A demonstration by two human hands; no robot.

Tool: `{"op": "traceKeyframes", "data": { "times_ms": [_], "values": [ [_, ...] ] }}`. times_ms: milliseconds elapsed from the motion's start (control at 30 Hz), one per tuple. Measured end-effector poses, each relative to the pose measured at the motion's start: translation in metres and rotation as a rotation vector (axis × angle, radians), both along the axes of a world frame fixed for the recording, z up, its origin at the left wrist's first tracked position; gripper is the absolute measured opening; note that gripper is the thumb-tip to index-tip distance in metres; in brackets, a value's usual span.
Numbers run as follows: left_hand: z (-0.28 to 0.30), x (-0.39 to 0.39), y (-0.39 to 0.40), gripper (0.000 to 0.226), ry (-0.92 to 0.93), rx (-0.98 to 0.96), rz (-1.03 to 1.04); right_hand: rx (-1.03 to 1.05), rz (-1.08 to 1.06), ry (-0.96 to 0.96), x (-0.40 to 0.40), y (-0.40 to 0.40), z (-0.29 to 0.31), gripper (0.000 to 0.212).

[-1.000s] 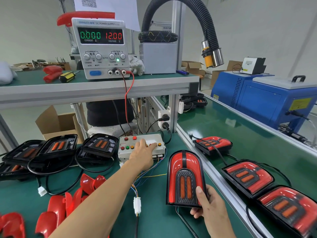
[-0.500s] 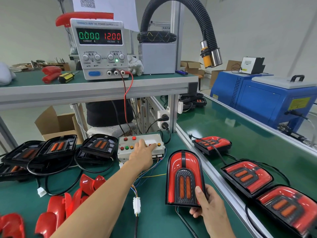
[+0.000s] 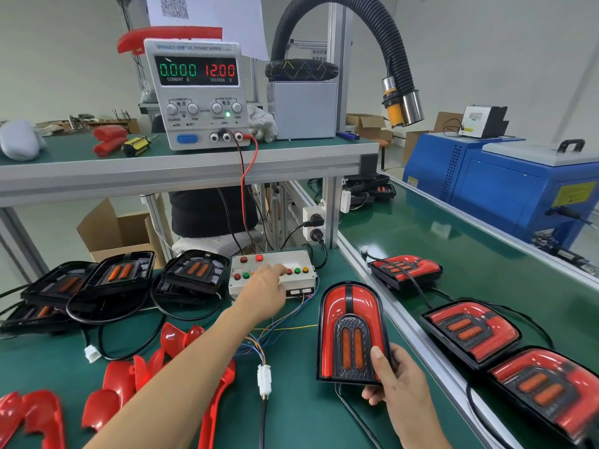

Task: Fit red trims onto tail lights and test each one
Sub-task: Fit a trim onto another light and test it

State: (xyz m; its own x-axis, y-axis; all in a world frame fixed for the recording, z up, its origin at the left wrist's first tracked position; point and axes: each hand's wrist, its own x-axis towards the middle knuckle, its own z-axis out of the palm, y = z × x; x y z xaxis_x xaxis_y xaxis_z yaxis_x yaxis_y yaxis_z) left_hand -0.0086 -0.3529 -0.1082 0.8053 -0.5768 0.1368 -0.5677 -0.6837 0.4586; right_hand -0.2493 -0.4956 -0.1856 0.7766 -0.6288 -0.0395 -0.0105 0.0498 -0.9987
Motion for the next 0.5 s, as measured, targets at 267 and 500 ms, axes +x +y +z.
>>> {"op": "traceKeyframes", "data": {
  "times_ms": [267,500],
  "values": [
    [0.027,-0.06,0.092,0.02,0.081,0.182,-0.286,-0.026,-0.026,0.012,0.001,0.005,0.002,0.016],
    [0.019,-0.072,0.103,0.028,0.088,0.376,-0.369,-0.062,-0.065,0.044,0.001,0.01,0.01,0.023]
  ]
}}
